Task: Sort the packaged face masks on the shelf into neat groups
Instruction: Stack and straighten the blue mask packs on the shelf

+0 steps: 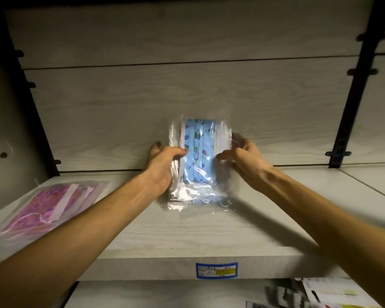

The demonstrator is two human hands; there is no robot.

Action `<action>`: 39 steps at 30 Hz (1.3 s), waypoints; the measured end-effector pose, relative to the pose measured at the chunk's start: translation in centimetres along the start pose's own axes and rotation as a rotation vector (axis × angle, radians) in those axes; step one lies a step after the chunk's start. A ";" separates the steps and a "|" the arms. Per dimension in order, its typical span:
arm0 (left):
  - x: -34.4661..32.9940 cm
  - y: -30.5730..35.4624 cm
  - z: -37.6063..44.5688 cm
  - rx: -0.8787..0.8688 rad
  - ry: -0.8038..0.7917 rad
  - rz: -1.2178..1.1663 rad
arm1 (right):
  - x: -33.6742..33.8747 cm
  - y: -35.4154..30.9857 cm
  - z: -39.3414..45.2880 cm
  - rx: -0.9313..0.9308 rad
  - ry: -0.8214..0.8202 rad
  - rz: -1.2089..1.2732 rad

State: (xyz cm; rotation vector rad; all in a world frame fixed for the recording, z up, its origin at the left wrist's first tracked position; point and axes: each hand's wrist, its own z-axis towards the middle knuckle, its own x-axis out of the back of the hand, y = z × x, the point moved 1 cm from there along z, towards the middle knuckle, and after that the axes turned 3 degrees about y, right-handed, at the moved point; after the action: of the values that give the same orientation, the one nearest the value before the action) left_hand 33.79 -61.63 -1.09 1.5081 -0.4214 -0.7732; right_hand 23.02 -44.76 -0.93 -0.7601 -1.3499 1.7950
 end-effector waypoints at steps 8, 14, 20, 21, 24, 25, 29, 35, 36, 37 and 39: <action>-1.2 -1.0 2.1 -0.050 -0.160 0.000 | 1.9 -0.7 1.5 0.116 -0.011 -0.223; -1.3 -2.5 2.5 -0.035 -0.129 0.085 | 3.7 2.0 2.3 0.055 -0.028 -0.267; -1.6 -3.1 2.0 0.068 -0.270 0.051 | 4.1 3.4 3.0 0.096 0.007 -0.123; -1.5 -3.2 1.8 0.114 -0.327 0.065 | 4.1 3.5 3.0 0.096 -0.004 -0.109; -0.8 -3.7 1.8 0.184 -0.449 0.071 | 4.0 3.9 3.1 0.074 -0.029 -0.104; -0.5 -3.8 1.9 0.181 -0.461 0.065 | 4.0 4.0 3.1 0.058 -0.035 -0.133; 0.0 -4.0 2.1 0.110 -0.456 0.063 | 4.4 3.7 2.9 0.056 -0.080 -0.204; 0.2 -3.8 2.0 -0.062 -0.406 0.117 | 5.2 1.9 3.1 0.249 0.141 -0.244; 0.2 -3.7 1.9 -0.084 -0.408 0.130 | 5.3 1.8 3.2 0.275 0.144 -0.287; 0.2 -3.7 1.7 -0.099 -0.409 0.134 | 5.3 1.8 3.3 0.293 0.141 -0.318; 0.2 -3.7 1.6 -0.117 -0.410 0.123 | 5.5 2.0 3.4 0.306 0.118 -0.340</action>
State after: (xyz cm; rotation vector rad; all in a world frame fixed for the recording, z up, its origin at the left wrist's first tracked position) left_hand 32.13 -62.50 -4.68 1.2006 -0.7545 -0.9941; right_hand 16.86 -42.17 -2.12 -0.4338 -1.0245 1.6066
